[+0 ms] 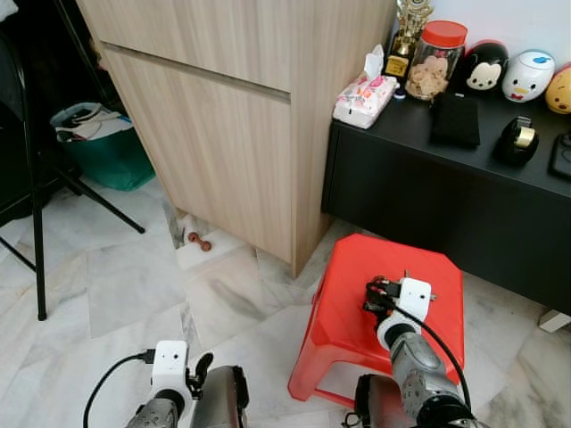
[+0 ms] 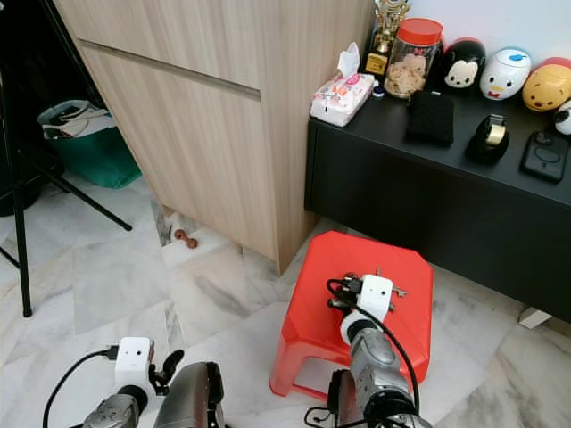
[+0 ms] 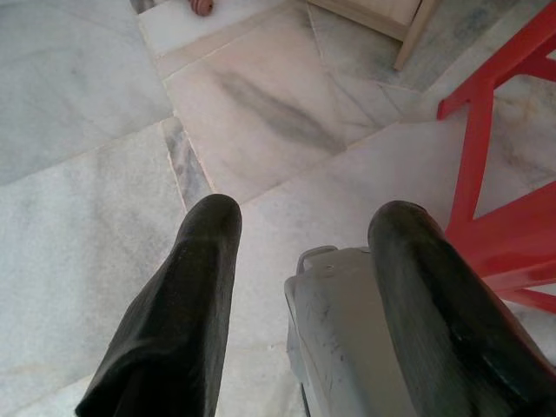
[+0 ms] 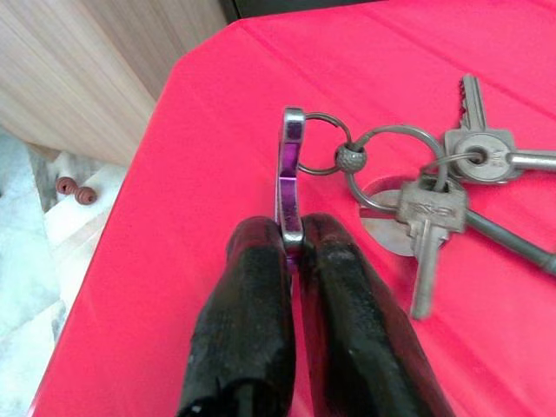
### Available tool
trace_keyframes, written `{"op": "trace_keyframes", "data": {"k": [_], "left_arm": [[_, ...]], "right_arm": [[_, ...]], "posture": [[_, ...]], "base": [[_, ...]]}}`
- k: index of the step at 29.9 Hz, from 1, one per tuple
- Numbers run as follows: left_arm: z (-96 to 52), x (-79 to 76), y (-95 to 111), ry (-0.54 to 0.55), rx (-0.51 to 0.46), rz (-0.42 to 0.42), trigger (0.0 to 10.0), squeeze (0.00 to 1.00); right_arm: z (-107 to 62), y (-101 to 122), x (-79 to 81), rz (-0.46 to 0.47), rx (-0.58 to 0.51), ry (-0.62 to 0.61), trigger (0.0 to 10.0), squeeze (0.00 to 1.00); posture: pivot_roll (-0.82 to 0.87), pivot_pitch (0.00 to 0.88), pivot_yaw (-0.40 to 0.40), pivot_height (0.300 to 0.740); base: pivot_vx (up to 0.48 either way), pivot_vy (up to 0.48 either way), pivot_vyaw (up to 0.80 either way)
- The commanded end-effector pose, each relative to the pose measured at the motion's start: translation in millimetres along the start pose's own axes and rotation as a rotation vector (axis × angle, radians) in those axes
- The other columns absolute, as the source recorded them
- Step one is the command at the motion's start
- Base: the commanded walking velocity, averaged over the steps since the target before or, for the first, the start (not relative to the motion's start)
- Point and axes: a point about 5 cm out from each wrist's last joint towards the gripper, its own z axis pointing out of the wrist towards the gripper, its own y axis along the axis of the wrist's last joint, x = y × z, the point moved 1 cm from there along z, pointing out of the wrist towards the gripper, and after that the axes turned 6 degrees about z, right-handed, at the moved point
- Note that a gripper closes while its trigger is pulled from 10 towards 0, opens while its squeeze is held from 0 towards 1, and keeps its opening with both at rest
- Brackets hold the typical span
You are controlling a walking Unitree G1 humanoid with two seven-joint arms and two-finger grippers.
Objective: Hang keys on a hook
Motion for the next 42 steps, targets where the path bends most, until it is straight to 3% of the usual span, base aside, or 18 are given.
{"op": "trace_keyframes", "data": {"k": [1,3,5,10,13,17,21,22,23,24,30,42], "left_arm": [[-5.0,3.1,-11.4,0.007,0.046,0.009,10.0,0.0],[-5.1,3.1,-11.6,0.007,0.047,0.008,10.0,0.0],[-5.3,3.2,-12.1,0.008,0.05,0.009,10.0,0.0],[-5.8,4.1,-13.0,0.01,0.054,0.01,10.0,0.0],[-5.9,4.2,-13.2,0.01,0.054,0.01,10.0,0.0],[-6.7,4.4,-14.9,0.009,0.061,0.012,10.0,0.0],[-7.1,3.9,-15.9,0.007,0.066,0.012,10.0,0.0],[-7.0,3.8,-16.1,0.007,0.068,0.014,10.0,0.0],[-6.9,3.7,-16.2,0.007,0.07,0.013,10.0,0.0],[-6.8,3.6,-16.1,0.007,0.071,0.013,10.0,0.0],[-6.3,1.2,-16.5,0.006,0.075,0.005,10.0,0.0],[-7.1,-3.3,-19.1,0.003,0.083,-0.007,10.0,0.0]], "right_arm": [[-1.1,-1.1,-1.0,-0.015,-0.005,-0.006,0.0,0.0],[-1.2,1.0,-1.3,-0.02,-0.021,-0.01,0.0,0.0],[-3.2,16.2,-3.7,-0.091,-0.131,-0.031,0.0,0.0],[-11.6,35.5,-7.0,-0.15,-0.293,-0.065,0.0,0.0],[-13.3,37.4,-6.5,-0.158,-0.315,-0.061,0.0,0.0],[-26.4,44.3,-3.0,-0.27,-0.418,-0.036,0.0,0.0],[-33.4,44.0,-3.1,-0.285,-0.445,-0.041,0.0,0.0],[-34.7,42.3,-1.9,-0.304,-0.442,-0.031,5.5,0.0],[-35.9,41.0,-1.0,-0.319,-0.443,-0.023,8.4,0.0],[-36.7,39.7,-0.8,-0.324,-0.439,-0.02,10.0,0.0],[-42.1,45.5,0.6,-0.281,-0.495,-0.022,10.0,0.0],[-39.9,43.1,1.7,-0.262,-0.451,-0.016,10.0,0.0]], "posture": [[0.13,0.108,0.008,0.584],[0.12,0.107,0.008,0.584],[0.12,0.099,0.007,0.584],[0.12,0.089,0.004,0.584],[0.12,0.089,0.004,0.584],[0.12,0.078,0.005,0.584],[0.12,0.072,0.005,0.584],[0.11,0.071,0.005,0.584],[0.11,0.071,0.005,0.584],[0.11,0.076,0.005,0.584],[0.11,0.092,0.002,0.584],[0.11,0.107,-0.005,0.669]], "base": [[0.0,0.0,0.0],[0.0,0.0,0.0],[0.0,0.0,0.0],[0.0,0.0,0.0],[0.0,0.0,0.0],[0.0,0.0,0.0],[0.0,0.0,0.0],[0.0,0.0,0.0],[0.0,0.0,0.0],[0.0,0.0,0.0],[0.0,0.0,0.0],[0.0,0.0,0.0]]}}
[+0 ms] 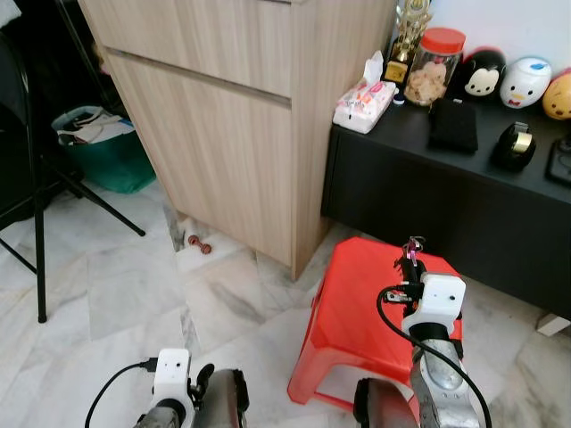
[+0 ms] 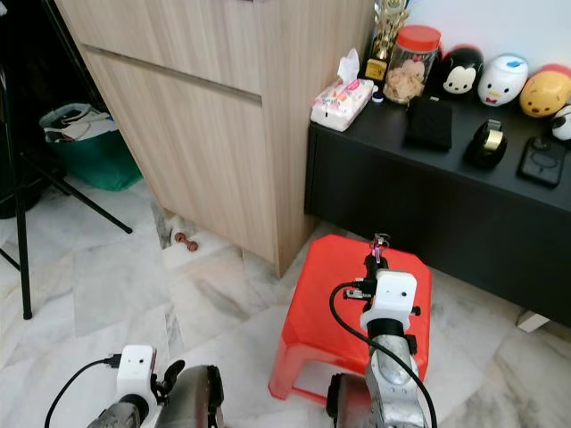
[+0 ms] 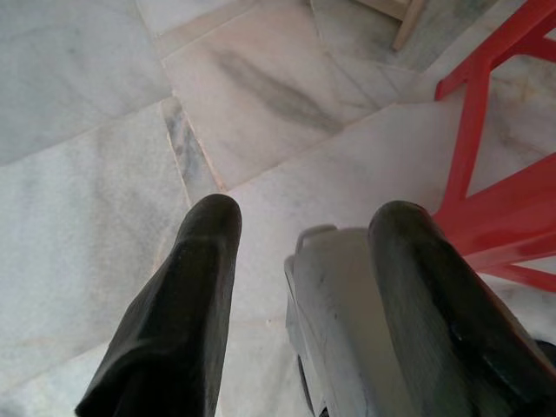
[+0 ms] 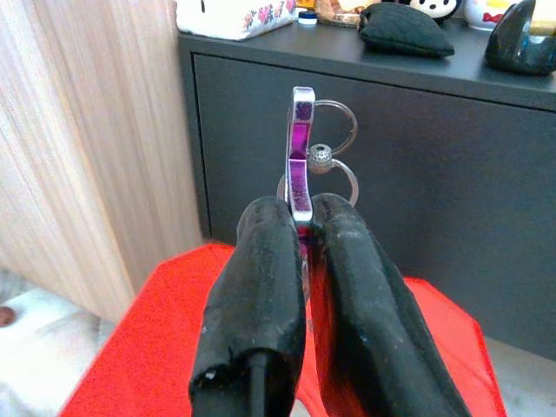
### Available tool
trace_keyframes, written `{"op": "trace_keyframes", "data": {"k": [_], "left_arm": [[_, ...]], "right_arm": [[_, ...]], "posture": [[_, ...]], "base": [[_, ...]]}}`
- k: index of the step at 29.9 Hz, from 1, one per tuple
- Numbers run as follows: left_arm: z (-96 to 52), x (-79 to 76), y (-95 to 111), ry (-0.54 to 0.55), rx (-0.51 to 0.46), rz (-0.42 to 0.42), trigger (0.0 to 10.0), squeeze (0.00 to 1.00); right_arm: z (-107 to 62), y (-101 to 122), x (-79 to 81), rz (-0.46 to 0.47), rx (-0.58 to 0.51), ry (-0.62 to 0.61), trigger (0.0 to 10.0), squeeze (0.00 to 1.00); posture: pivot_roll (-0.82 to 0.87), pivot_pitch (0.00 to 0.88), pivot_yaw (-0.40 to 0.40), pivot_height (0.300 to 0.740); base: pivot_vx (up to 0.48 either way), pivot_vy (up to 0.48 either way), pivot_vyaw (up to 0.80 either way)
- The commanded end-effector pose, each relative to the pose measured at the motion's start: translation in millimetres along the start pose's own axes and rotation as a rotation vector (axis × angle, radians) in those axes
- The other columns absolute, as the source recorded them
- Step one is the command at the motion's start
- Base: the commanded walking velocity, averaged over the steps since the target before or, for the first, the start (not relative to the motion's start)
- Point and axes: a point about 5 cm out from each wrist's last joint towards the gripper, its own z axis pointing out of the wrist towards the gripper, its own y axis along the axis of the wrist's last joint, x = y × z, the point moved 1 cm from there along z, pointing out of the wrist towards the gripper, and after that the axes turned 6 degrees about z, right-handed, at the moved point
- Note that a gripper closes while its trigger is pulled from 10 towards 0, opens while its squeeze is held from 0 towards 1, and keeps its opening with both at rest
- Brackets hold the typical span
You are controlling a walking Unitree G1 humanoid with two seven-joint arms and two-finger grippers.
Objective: Hang keys on a hook
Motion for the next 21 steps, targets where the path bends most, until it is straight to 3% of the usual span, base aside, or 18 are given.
{"op": "trace_keyframes", "data": {"k": [1,11,21], "left_arm": [[-1.4,-0.1,-4.6,0.002,0.023,-0.005,10.0,0.0],[-0.9,2.2,-3.7,0.008,0.024,-0.005,10.0,0.0],[-2.4,2.4,-7.7,0.005,0.042,-0.001,10.0,0.0]], "right_arm": [[-0.5,0.0,2.0,0.004,0.006,0.013,10.0,0.0],[-3.5,-2.8,5.2,0.012,0.021,0.017,10.0,0.0],[-8.1,-13.4,4.3,0.028,0.066,0.023,10.0,0.0]], "posture": [[0.11,0.108,-0.006,0.679],[0.11,0.108,0.0,0.739],[0.11,0.082,0.004,0.74]], "base": [[0.0,0.0,0.0],[0.0,0.0,0.0],[0.0,0.0,0.0]]}}
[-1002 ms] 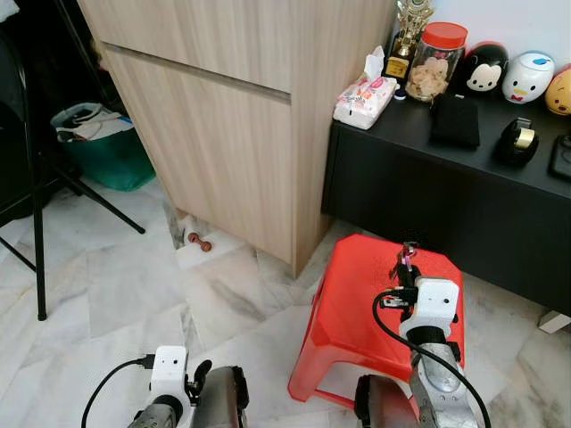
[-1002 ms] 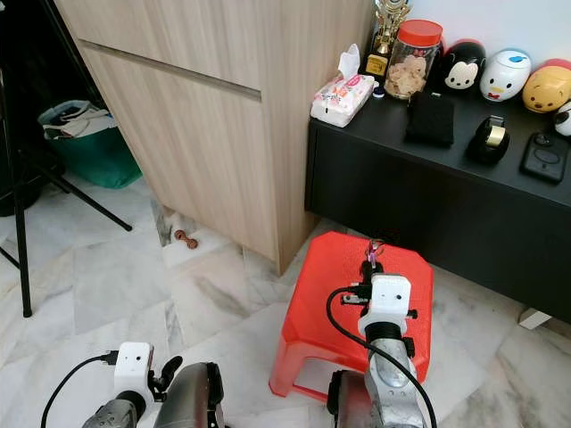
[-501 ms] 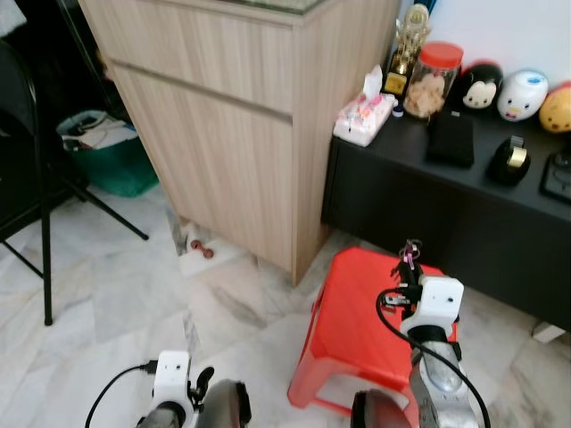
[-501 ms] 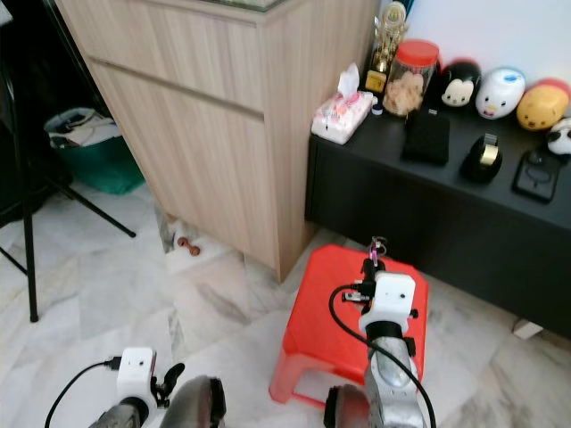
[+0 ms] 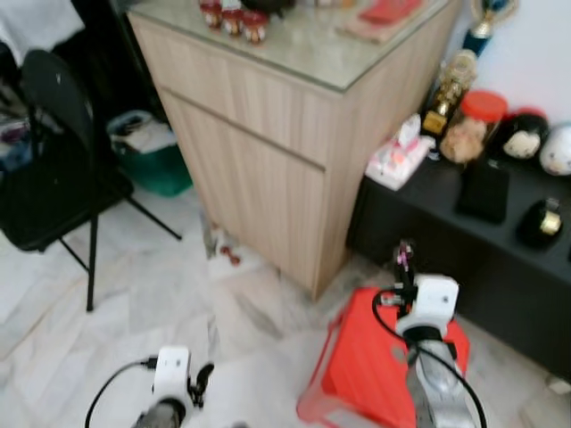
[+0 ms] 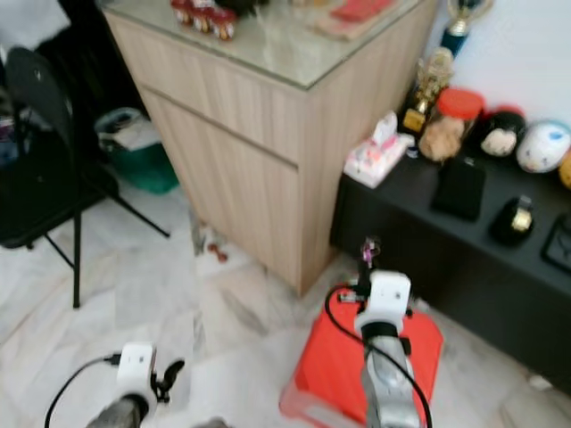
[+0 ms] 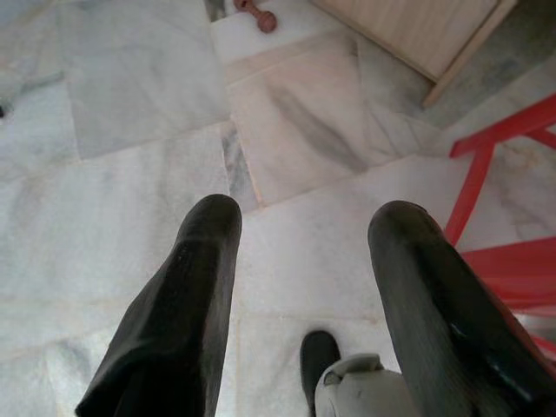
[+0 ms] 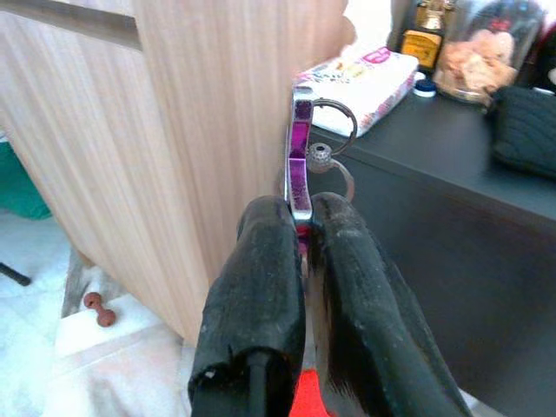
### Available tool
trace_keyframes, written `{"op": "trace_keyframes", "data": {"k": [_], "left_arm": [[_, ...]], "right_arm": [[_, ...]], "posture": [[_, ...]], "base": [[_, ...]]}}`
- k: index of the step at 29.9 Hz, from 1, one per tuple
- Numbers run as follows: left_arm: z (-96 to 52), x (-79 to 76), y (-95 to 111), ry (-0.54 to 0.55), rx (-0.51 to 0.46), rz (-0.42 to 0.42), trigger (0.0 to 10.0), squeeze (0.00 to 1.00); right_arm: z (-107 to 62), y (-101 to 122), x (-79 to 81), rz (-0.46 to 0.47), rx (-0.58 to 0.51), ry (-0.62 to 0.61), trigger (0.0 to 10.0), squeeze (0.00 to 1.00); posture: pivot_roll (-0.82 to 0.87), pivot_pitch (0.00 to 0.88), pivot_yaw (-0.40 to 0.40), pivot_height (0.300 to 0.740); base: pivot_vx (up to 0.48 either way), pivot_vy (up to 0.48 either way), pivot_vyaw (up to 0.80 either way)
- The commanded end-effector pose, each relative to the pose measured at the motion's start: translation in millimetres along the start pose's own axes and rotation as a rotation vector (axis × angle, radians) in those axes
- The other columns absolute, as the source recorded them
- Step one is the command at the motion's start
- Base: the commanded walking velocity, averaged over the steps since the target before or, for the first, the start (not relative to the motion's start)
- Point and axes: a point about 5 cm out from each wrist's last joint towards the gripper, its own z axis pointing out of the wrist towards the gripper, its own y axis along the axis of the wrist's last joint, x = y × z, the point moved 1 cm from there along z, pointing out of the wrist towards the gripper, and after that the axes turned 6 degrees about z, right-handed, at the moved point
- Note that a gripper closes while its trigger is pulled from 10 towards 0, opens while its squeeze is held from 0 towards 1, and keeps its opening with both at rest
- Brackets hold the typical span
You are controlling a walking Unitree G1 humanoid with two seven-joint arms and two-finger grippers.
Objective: Hang keys on a hook
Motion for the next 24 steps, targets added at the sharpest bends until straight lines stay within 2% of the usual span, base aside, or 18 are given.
{"op": "trace_keyframes", "data": {"k": [1,16,24], "left_arm": [[-5.2,2.4,-12.5,0.006,0.048,-0.001,10.0,0.0],[-7.5,0.8,-16.8,-0.001,0.057,-0.012,10.0,0.0],[-7.4,-0.1,-16.9,-0.001,0.057,-0.021,10.0,0.0]], "right_arm": [[-4.6,-7.4,-1.9,0.008,0.036,-0.011,10.0,0.0],[-1.3,-6.3,-1.2,0.017,0.043,-0.011,10.0,0.0],[-2.4,-7.7,-1.9,0.029,0.045,-0.024,10.0,0.0]], "posture": [[0.1,0.079,0.004,0.74],[0.11,0.086,0.001,0.74],[0.11,0.095,0.001,0.74]], "base": [[0.0,0.0,0.0],[0.0,0.0,0.0],[-0.297,0.0,0.0]]}}
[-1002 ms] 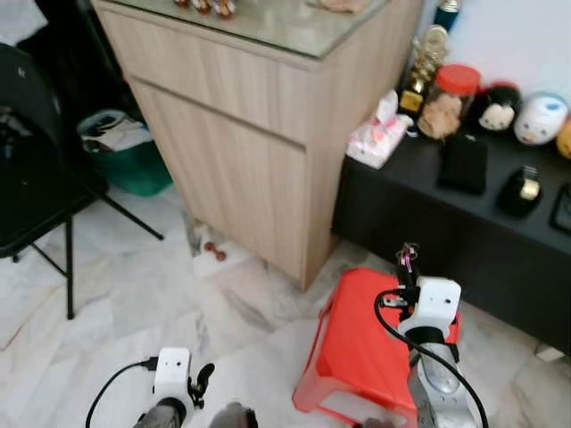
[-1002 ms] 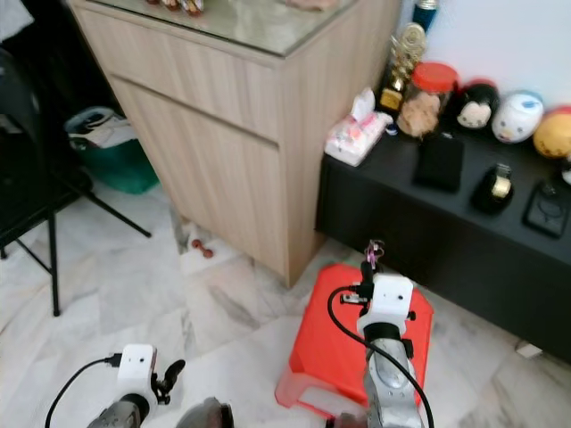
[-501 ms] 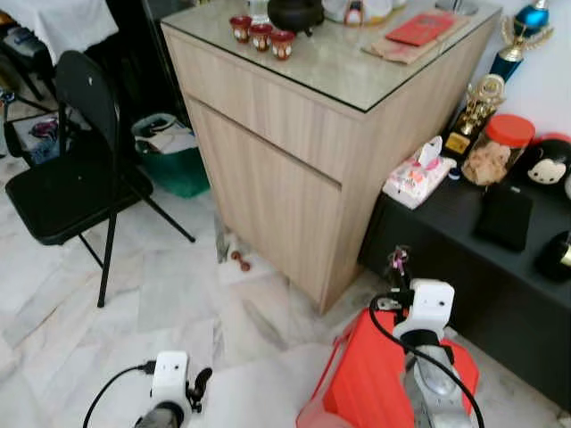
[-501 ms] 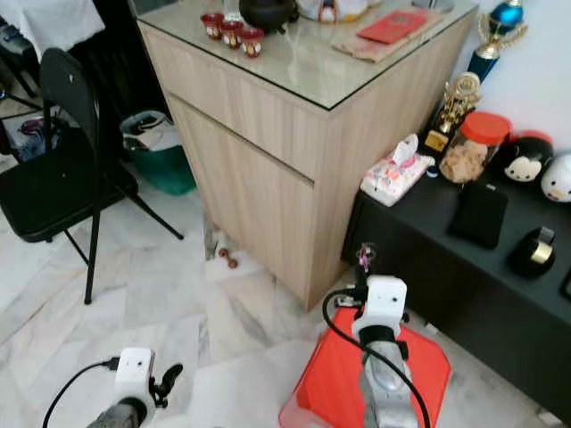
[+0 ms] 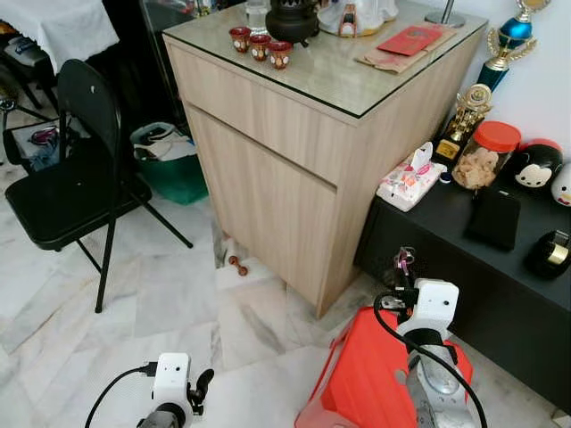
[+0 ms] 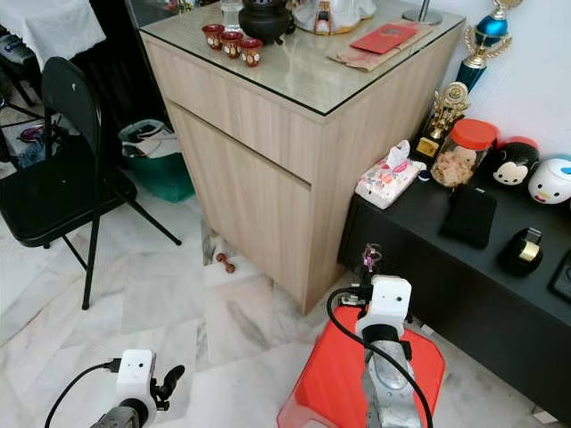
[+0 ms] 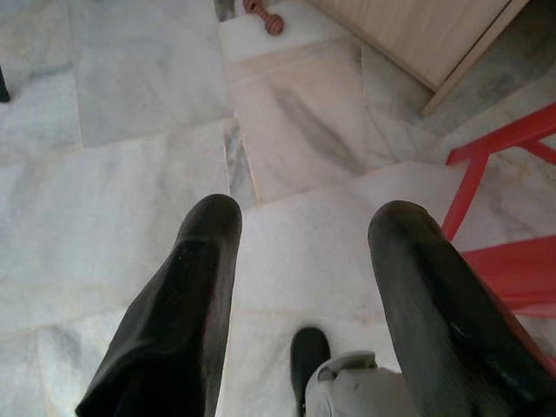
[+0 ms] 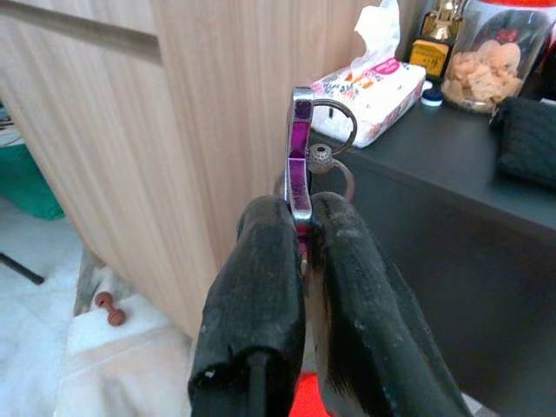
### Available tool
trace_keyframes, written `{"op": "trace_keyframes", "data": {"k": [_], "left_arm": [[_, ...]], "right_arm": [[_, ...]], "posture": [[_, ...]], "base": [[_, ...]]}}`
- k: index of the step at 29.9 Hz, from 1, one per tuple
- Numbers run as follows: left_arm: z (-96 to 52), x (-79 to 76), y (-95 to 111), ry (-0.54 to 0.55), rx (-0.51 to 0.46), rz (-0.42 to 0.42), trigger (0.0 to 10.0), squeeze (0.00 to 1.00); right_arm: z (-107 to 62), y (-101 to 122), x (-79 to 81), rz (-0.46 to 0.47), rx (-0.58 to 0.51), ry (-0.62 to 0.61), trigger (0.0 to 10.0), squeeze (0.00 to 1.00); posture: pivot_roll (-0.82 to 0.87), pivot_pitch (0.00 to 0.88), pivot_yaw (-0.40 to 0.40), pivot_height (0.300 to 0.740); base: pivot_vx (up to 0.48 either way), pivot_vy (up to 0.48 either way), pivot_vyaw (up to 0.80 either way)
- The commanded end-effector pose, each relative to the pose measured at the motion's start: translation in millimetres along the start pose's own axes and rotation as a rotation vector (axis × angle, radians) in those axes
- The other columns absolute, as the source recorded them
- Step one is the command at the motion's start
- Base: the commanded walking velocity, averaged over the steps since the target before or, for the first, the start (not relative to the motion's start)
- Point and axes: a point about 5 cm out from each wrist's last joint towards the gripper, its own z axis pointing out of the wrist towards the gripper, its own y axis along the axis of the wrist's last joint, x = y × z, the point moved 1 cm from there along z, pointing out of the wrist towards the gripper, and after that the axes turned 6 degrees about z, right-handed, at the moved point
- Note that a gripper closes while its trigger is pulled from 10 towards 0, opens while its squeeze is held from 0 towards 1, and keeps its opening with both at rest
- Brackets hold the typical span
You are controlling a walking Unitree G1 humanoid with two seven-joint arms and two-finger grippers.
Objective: Hang keys on a hook
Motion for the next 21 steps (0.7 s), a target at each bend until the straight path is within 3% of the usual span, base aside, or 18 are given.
{"op": "trace_keyframes", "data": {"k": [1,21], "left_arm": [[-3.9,0.5,-9.8,0.002,0.037,-0.014,10.0,0.0],[-4.0,2.0,-9.8,0.01,0.036,-0.028,10.0,0.0]], "right_arm": [[-1.9,-3.5,-1.3,0.006,0.013,-0.017,10.0,0.0],[4.1,-6.1,-0.4,0.042,0.053,-0.031,10.0,0.0]], "posture": [[0.11,0.095,0.001,0.74],[0.11,0.108,-0.002,0.74]], "base": [[-0.322,0.0,0.0],[-0.322,0.0,0.0]]}}
